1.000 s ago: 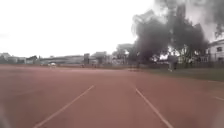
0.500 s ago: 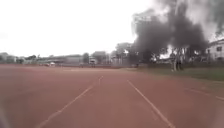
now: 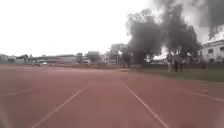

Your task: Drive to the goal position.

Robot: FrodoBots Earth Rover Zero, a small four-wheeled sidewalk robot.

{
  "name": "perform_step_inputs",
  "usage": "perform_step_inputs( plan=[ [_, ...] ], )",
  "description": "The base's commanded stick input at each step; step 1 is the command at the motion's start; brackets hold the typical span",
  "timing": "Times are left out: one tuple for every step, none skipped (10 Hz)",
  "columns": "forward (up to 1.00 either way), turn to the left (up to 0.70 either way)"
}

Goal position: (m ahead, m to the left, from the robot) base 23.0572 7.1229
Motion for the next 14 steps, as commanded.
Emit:
perform_step_inputs(
  plan=[
    [0.70,0.00],
    [0.70,0.00],
    [0.70,0.00],
    [0.70,0.00],
    [0.70,0.00],
    [0.70,0.00],
    [0.70,0.00],
    [0.70,0.00],
    [0.70,0.00],
    [0.70,0.00],
    [0.70,0.00],
    [0.70,0.00],
    [0.70,0.00],
    [0.70,0.00]
  ],
)
